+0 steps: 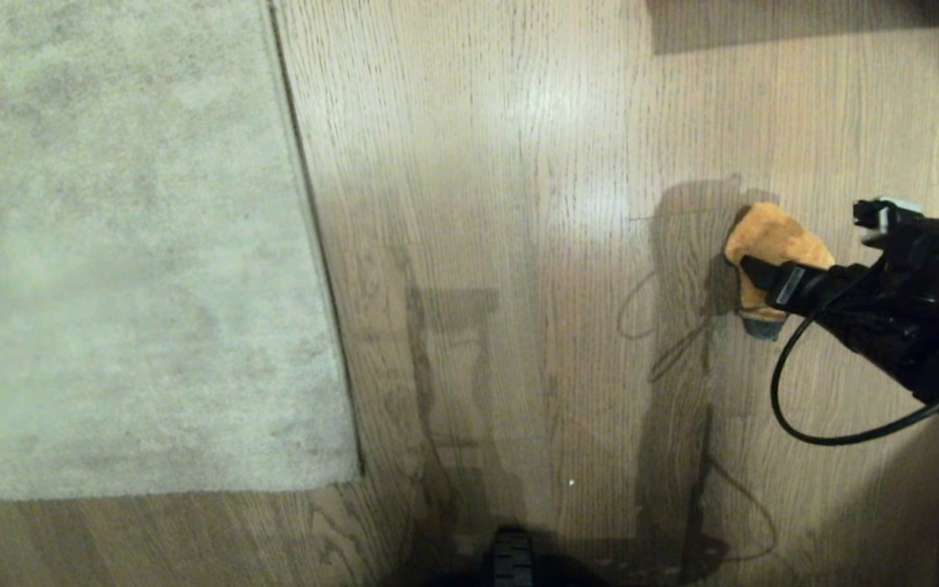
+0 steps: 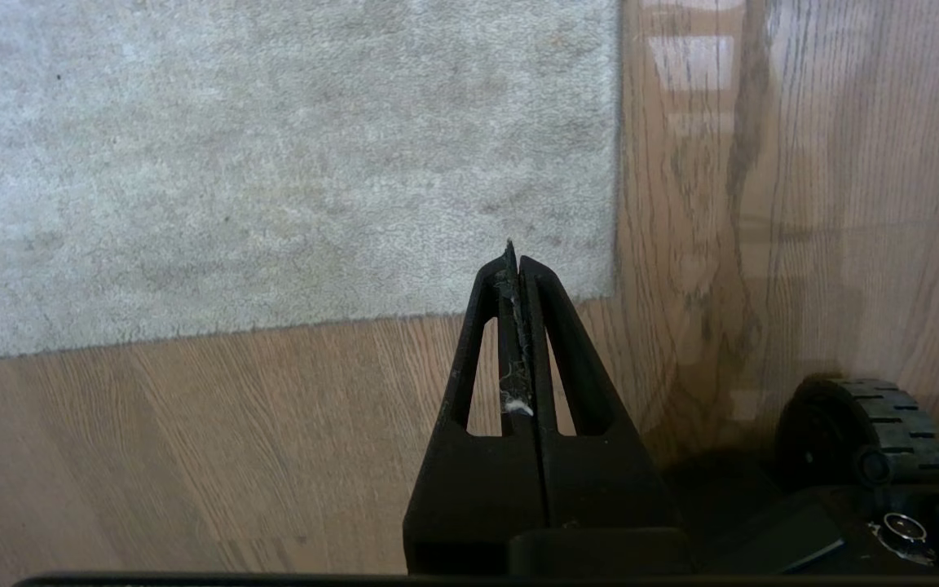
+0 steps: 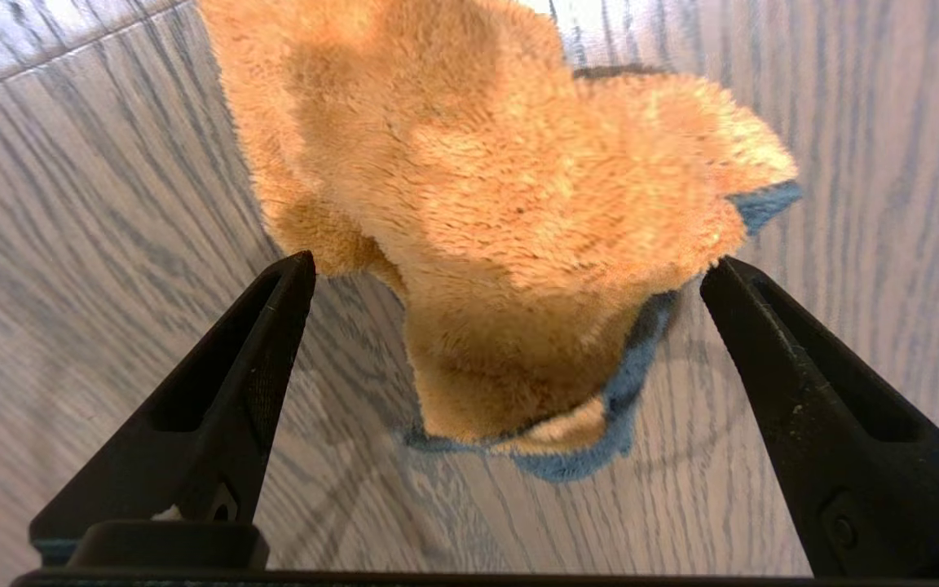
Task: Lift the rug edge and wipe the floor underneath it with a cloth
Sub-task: Pick up the rag
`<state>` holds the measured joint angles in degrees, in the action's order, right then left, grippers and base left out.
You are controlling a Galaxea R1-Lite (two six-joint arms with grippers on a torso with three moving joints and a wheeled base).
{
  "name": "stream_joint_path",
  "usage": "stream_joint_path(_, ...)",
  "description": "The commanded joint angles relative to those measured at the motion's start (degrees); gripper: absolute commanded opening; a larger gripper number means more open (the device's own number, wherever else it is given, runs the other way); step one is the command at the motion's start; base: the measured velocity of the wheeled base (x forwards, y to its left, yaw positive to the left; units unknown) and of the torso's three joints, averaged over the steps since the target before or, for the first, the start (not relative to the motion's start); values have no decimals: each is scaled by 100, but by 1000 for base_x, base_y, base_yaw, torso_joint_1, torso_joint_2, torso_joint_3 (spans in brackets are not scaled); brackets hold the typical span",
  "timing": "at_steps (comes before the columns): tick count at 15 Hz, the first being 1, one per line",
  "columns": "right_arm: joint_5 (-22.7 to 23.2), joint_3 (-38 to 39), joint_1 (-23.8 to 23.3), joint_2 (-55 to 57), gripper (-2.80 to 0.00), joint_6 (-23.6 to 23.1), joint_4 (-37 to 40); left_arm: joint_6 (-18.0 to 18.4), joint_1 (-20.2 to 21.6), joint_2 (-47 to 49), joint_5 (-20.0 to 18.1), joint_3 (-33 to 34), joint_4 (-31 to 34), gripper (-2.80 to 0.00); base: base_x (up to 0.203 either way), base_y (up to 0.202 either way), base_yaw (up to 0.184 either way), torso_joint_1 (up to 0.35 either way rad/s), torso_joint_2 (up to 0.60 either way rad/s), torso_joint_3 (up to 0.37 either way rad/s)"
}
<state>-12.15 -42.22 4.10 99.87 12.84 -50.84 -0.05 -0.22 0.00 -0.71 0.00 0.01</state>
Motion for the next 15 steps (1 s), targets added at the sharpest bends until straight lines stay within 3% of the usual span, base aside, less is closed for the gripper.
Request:
stream_joint_path(1, -6, -69, 3, 247, 0, 3, -102, 2, -3, 0, 0, 0, -1, -280, 0, 0, 0, 0, 0, 0)
stream_joint_path(15, -6, -375, 21, 594, 0, 0, -374, -4, 4, 0, 0, 0, -1, -280, 0, 0, 0, 0, 0, 0)
